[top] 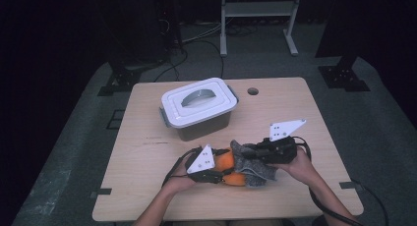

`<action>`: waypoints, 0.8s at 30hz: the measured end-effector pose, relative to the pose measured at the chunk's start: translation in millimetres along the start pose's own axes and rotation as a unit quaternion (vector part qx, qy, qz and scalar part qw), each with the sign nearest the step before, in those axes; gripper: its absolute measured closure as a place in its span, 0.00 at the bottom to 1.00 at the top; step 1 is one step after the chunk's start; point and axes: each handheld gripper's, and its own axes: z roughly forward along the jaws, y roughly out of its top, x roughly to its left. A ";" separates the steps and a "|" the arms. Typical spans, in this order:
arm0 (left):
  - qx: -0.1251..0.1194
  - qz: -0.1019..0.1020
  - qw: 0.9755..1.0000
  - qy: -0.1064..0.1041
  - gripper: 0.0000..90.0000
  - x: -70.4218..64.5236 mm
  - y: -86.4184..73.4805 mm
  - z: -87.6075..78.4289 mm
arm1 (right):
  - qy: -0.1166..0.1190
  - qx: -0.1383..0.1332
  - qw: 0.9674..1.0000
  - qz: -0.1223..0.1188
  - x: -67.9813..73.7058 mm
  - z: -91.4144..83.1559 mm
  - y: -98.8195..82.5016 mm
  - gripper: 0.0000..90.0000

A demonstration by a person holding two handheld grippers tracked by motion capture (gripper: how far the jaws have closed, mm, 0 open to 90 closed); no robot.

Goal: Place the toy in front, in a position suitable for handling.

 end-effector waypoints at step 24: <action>0.019 -0.011 0.998 -0.054 0.42 -3.1 -7.2 -6.4 | 0.006 -0.004 1.000 0.024 11.0 -19.5 -30.4 0.85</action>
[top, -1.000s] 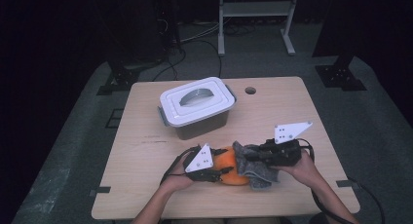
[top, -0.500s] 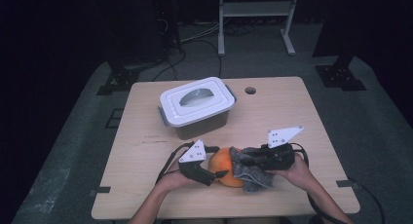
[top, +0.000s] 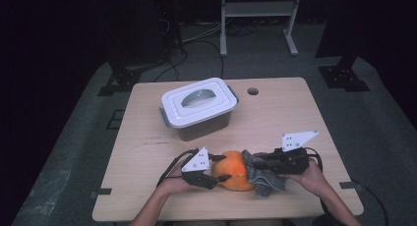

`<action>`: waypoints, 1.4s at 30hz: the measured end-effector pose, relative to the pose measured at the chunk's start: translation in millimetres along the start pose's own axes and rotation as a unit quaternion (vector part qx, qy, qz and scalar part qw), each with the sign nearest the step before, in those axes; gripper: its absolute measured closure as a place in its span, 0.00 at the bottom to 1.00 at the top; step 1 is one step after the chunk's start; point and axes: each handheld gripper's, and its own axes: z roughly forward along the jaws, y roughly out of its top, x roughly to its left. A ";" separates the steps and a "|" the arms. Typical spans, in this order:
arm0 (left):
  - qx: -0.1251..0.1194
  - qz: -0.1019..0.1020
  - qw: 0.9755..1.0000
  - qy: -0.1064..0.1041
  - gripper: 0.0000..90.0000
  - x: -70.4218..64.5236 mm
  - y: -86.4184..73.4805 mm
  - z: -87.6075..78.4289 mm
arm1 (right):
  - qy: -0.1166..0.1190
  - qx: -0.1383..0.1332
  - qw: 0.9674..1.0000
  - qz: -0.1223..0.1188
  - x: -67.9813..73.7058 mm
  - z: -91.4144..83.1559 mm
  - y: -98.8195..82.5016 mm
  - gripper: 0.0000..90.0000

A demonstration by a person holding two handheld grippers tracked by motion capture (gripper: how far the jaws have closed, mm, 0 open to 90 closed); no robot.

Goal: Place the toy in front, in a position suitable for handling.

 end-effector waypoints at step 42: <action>0.002 -0.062 0.997 0.038 0.33 13.1 -4.6 1.7 | -0.039 0.015 0.999 0.008 -8.9 -5.0 -17.0 0.84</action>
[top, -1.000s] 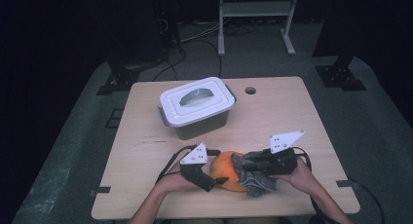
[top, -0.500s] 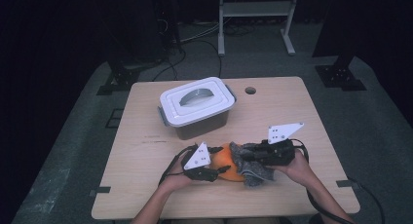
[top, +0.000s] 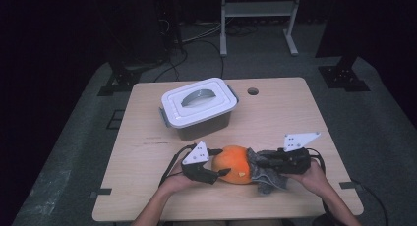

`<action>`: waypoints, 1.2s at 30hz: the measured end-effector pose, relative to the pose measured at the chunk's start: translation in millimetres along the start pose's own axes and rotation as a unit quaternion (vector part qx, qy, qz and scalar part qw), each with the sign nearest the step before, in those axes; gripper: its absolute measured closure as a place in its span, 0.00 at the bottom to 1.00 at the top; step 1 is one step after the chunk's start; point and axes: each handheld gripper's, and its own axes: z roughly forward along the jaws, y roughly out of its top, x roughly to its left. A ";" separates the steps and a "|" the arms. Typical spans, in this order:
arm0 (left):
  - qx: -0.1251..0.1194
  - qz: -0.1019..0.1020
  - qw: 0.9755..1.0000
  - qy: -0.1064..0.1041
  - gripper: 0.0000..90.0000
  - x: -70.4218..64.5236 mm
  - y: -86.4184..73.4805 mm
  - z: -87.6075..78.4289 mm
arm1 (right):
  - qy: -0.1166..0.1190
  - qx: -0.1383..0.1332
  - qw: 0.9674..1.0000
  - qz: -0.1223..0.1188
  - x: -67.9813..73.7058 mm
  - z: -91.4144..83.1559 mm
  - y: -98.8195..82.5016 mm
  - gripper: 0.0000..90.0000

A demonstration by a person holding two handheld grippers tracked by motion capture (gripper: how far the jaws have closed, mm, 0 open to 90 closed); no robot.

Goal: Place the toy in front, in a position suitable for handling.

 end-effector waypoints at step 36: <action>0.031 -0.014 0.999 -0.018 0.26 -8.2 3.7 13.5 | 0.017 -0.009 1.000 -0.016 4.2 -2.5 14.0 0.84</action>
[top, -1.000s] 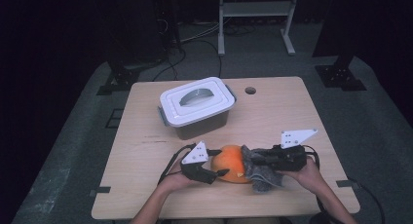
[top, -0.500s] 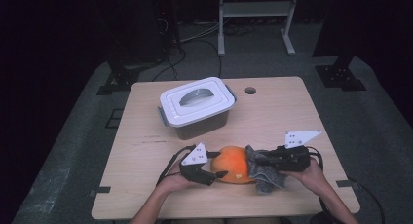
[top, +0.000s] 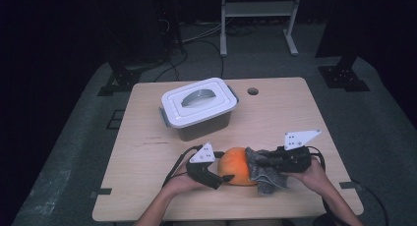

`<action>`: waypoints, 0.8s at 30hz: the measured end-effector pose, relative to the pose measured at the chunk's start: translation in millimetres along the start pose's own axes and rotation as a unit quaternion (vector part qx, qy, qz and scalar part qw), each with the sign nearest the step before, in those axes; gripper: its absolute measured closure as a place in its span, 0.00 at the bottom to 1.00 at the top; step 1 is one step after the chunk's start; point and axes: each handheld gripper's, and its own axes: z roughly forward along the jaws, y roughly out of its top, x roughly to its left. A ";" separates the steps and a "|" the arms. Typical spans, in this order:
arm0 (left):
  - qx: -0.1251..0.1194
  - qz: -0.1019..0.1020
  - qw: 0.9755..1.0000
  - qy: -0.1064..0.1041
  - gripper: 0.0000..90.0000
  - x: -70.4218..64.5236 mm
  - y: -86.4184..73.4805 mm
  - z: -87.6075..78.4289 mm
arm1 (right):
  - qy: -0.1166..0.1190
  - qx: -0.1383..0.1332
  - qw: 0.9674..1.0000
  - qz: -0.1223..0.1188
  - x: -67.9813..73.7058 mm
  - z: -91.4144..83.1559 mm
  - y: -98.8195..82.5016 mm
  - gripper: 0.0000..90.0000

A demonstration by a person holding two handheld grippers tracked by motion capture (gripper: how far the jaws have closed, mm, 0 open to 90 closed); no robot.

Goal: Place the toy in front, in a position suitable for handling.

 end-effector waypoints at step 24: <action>0.000 0.037 0.998 0.045 0.43 -8.0 16.9 -8.0 | -0.007 0.046 0.995 -0.085 20.7 31.2 50.8 0.85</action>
